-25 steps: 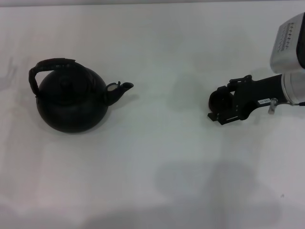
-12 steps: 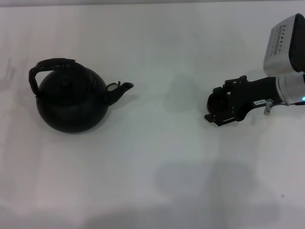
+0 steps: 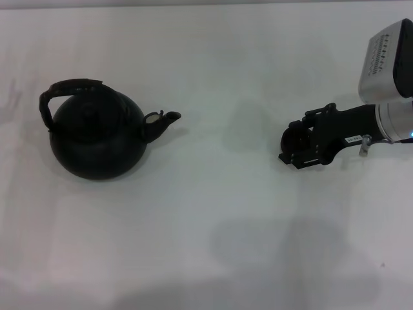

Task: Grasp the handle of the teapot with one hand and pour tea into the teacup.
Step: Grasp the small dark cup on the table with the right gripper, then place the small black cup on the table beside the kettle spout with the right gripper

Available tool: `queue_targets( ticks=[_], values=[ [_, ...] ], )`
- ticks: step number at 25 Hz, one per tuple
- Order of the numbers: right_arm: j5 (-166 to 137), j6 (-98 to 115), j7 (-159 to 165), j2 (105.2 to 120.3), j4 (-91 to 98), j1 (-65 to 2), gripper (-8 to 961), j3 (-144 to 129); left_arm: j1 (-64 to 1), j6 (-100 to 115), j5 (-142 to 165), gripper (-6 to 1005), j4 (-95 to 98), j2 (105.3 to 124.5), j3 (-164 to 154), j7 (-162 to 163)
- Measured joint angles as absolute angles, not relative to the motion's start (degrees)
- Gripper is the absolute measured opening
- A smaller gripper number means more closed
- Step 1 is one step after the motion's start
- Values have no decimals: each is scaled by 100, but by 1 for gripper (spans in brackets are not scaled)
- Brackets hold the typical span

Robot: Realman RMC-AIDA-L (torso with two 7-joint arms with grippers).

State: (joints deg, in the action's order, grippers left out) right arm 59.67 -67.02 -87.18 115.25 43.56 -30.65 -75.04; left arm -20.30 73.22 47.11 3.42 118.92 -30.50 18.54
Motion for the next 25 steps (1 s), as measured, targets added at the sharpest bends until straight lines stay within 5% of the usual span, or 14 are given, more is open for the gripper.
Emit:
queue_targets(
  ticks=[25],
  values=[
    [6564,-7976,-8159,11535,5664,-3214,730,-7365,-2077,7344,4711,824,326,11904,-3050,1855]
  ],
)
